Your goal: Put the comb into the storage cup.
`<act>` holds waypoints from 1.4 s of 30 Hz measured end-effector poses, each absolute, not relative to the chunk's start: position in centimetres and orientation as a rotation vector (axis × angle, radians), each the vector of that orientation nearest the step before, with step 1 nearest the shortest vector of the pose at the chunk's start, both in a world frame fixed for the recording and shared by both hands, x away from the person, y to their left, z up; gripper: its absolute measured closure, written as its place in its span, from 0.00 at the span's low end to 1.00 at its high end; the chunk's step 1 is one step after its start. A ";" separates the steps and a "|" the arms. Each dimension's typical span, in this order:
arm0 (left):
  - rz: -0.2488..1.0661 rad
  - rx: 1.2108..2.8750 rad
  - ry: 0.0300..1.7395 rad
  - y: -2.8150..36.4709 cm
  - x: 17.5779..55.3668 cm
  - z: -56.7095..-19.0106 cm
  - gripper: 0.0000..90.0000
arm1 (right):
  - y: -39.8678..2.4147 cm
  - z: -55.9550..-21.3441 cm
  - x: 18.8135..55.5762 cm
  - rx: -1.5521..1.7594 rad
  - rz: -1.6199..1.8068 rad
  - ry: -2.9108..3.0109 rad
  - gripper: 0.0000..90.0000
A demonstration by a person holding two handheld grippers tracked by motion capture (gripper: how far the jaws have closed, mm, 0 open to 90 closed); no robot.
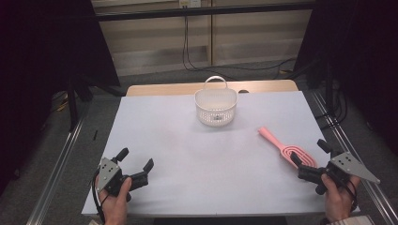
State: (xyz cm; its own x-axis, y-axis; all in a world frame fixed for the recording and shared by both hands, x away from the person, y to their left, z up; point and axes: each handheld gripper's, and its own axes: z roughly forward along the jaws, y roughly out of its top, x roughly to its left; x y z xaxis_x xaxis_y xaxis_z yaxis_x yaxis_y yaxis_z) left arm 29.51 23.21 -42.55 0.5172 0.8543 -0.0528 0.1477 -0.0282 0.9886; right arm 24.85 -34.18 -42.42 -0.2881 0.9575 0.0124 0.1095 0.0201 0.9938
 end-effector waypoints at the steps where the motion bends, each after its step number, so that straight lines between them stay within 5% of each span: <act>1: 0.709 1.510 0.903 23.2 29.5 -42.6 0.03 | -34.2 -42.4 24.9 1.136 1.364 1.511 0.00; 42: 0.683 1.539 0.882 23.0 30.2 -42.7 0.03 | -33.7 -40.8 26.3 1.110 1.358 1.658 0.04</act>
State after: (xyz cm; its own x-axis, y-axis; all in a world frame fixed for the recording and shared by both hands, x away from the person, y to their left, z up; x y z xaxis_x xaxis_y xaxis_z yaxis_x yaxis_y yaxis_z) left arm 30.16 23.02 -42.68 0.5437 0.8375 -0.0539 0.1577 -0.0389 0.9867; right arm 26.34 -33.66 -40.83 -0.3772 0.9261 -0.0051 0.1771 0.0776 0.9811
